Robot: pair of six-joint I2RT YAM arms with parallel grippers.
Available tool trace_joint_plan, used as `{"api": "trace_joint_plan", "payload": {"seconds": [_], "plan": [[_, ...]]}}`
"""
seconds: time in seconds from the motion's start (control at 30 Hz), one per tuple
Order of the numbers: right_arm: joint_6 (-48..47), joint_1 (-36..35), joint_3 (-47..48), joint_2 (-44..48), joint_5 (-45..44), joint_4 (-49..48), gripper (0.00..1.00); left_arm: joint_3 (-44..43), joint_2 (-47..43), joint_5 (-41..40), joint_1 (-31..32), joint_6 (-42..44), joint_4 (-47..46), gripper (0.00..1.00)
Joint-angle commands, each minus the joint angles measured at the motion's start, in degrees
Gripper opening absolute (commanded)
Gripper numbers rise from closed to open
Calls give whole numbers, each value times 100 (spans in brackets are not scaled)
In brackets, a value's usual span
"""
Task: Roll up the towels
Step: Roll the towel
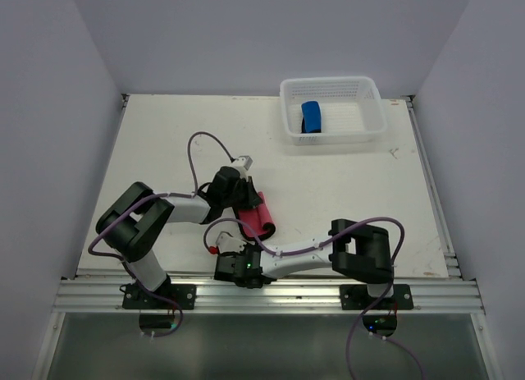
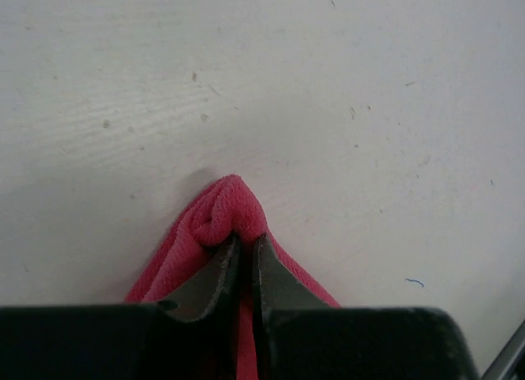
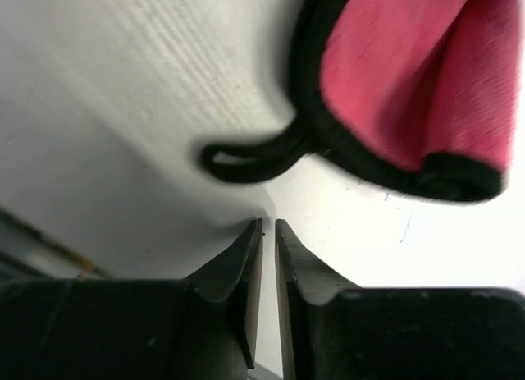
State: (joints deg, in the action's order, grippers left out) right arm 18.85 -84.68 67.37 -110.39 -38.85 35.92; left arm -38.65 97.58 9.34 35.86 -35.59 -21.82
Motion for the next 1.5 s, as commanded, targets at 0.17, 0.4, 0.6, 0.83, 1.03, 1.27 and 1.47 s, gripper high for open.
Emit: {"api": "trace_joint_plan", "payload": {"seconds": [0.17,0.4,0.6,0.83,1.03,1.27,1.47], "plan": [[382,-31,-145,307,1046,-94,20,183,147,-1303,-149,518,328,0],[707,110,-444,1554,1257,-409,19,227,147,-1418,-70,510,354,0],[1357,952,-1059,2993,1704,-1068,17,323,147,-1453,0,448,293,0],[2438,2366,-1516,3516,2441,-1553,20,367,182,-1479,79,387,249,0],[3001,3027,-1578,3200,3146,-1949,31,358,191,-1514,141,360,266,0],[3510,3625,-1675,2777,3682,-2045,39,359,226,-1514,176,325,258,0],[3590,3828,-1763,2593,3859,-2221,47,359,235,-1514,185,325,249,0]]}}
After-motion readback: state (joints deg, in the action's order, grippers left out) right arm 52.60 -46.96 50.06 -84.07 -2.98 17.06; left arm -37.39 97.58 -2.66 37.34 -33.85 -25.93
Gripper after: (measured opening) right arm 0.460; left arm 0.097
